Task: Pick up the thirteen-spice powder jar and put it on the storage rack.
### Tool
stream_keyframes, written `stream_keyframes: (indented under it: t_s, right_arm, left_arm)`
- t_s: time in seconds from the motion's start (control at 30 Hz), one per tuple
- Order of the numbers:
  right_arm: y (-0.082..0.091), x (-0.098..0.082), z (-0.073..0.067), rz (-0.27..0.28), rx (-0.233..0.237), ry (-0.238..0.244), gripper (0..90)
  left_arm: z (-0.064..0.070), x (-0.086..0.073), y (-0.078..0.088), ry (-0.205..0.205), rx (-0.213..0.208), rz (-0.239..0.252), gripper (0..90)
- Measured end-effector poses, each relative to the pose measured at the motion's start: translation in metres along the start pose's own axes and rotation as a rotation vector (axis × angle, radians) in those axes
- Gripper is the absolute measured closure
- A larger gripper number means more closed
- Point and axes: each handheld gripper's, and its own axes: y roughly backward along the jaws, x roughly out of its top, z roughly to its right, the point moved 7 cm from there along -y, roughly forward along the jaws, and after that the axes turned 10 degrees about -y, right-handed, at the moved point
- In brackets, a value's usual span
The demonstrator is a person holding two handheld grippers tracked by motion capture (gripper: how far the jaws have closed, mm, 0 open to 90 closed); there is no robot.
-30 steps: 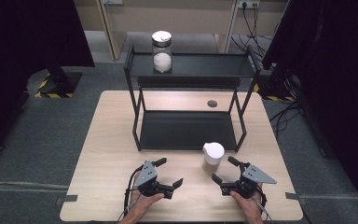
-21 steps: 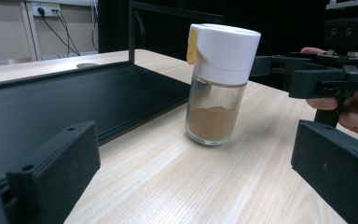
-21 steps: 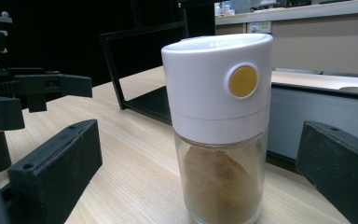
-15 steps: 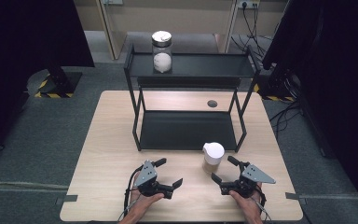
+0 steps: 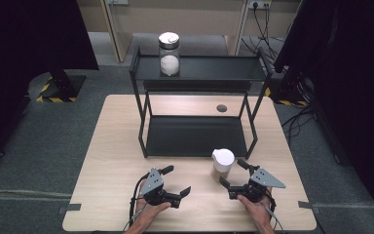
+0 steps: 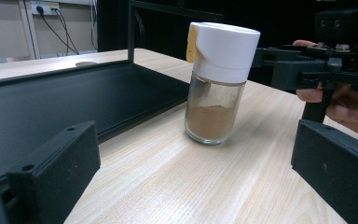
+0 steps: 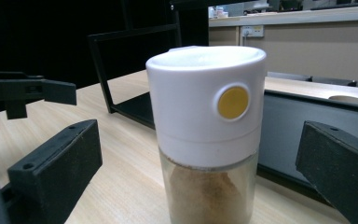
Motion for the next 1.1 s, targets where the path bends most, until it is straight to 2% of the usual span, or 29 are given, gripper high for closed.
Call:
stream_keyframes:
  t_s: [0.13,0.33,0.57,0.8,1.03,1.1]
  right_arm:
    - [-0.006,0.002,0.000,-0.009,-0.007,0.014,0.5]
    - [-0.016,0.005,0.000,-0.032,-0.033,0.020,1.8]
    - [-0.022,0.006,0.004,-0.052,-0.044,0.024,7.8]
    - [-0.028,0.007,0.006,-0.071,-0.023,0.030,15.8]
    - [-0.033,0.009,0.009,-0.086,0.000,0.037,29.9]
    - [-0.033,0.010,0.007,-0.092,-0.001,0.059,30.4]
  left_arm:
    - [-0.001,-0.001,0.000,0.011,-0.001,-0.003,0.6]
    - [0.000,-0.001,0.000,0.006,-0.005,0.000,0.6]
    - [0.000,-0.001,0.000,0.012,-0.006,-0.002,0.6]
    - [-0.001,-0.002,0.000,0.016,-0.005,-0.002,0.6]
    - [-0.001,-0.003,0.000,0.028,-0.006,-0.002,0.7]
    - [-0.001,-0.003,0.000,0.029,-0.005,-0.002,0.7]
